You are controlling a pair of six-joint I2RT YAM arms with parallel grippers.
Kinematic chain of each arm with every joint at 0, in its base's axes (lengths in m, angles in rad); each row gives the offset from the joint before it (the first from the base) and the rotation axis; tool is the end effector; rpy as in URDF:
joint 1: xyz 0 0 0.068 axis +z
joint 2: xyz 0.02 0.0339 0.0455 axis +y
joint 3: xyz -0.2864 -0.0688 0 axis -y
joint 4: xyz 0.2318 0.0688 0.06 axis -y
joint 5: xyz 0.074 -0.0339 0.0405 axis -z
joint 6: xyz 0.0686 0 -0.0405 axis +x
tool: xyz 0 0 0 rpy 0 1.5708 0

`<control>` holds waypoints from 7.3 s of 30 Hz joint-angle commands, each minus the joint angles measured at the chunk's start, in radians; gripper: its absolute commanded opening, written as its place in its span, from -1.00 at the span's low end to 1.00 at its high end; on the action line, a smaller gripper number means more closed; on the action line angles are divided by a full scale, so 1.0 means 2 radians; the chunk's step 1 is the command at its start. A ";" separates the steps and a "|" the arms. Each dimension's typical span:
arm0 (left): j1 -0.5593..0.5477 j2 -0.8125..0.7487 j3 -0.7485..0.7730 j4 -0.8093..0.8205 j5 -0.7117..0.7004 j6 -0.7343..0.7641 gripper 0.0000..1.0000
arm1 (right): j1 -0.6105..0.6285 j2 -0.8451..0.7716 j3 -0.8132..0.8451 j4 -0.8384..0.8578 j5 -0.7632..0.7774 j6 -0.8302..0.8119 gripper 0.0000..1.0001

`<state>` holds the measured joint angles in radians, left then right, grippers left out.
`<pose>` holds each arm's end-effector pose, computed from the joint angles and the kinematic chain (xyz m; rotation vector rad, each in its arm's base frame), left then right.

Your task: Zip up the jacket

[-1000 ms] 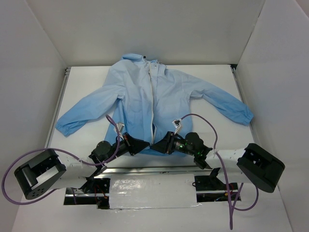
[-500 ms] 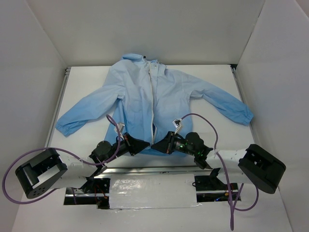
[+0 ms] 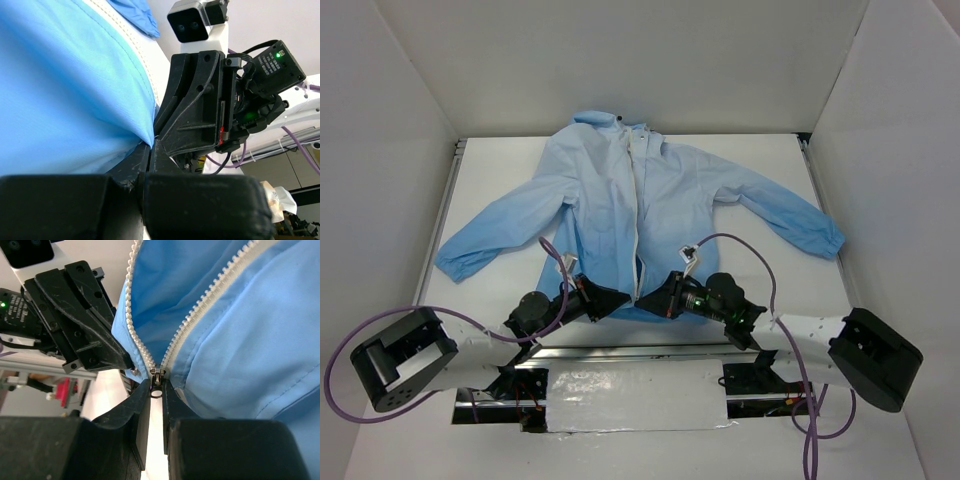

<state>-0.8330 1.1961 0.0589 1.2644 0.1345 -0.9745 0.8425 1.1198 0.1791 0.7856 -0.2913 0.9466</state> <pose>0.1330 -0.1600 0.2129 0.0093 1.6508 -1.5377 0.1306 0.1760 0.1977 -0.1451 1.9893 1.5026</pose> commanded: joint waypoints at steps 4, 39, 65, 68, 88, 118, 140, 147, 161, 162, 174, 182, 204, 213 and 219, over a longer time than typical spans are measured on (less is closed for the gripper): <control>-0.002 -0.029 0.033 0.080 0.003 0.009 -1.00 | 0.007 -0.041 0.074 -0.142 0.027 -0.076 -1.00; -0.006 -0.034 0.138 -0.354 -0.050 0.109 -1.00 | -0.008 0.068 0.291 -0.414 0.028 -0.175 -1.00; -0.044 0.052 0.151 -0.296 -0.038 0.116 -1.00 | 0.006 0.136 0.417 -0.502 0.232 -0.060 -1.00; -0.048 0.058 0.150 -0.302 -0.037 0.118 -1.00 | 0.000 0.143 0.433 -0.508 0.222 -0.074 -1.00; -0.053 0.025 0.152 -0.298 -0.037 0.107 -1.00 | -0.020 -0.031 0.186 -0.307 -0.079 -0.188 -0.16; -0.053 0.021 0.144 -0.272 -0.020 0.113 -1.00 | -0.021 -0.018 0.159 -0.331 0.050 -0.206 0.09; -0.053 0.013 0.129 -0.235 -0.010 0.108 -1.00 | -0.025 0.001 0.130 -0.298 0.005 -0.200 0.19; -0.053 0.009 0.129 -0.240 -0.013 0.111 -1.00 | -0.032 0.007 0.119 -0.263 -0.068 -0.209 0.15; -0.052 0.022 0.152 -0.284 -0.022 0.105 -0.40 | -0.053 -0.031 0.095 -0.242 -0.092 -0.194 0.17; -0.052 0.029 0.152 -0.282 -0.017 0.105 0.08 | -0.053 -0.040 0.098 -0.255 -0.086 -0.195 0.17; -0.052 0.044 0.147 -0.312 -0.007 0.081 0.39 | -0.058 -0.052 0.104 -0.283 -0.034 -0.180 0.17; -0.053 0.080 0.151 -0.307 0.009 0.078 0.30 | -0.058 -0.069 0.108 -0.298 -0.039 -0.184 0.17; -0.051 0.088 0.126 -0.182 0.036 0.088 -1.00 | -0.059 -0.004 0.121 -0.295 -0.085 -0.223 0.13; -0.044 0.072 0.096 -0.144 0.047 0.088 -1.00 | -0.071 0.008 0.114 -0.250 -0.071 -0.205 0.13; -0.044 0.072 0.087 -0.124 0.061 0.094 -1.00 | -0.076 0.032 0.109 -0.190 -0.123 -0.199 0.11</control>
<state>-0.9215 1.3560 0.2459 0.9070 0.2100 -0.8127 0.7006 1.1629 0.3798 0.2855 -0.4797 0.5465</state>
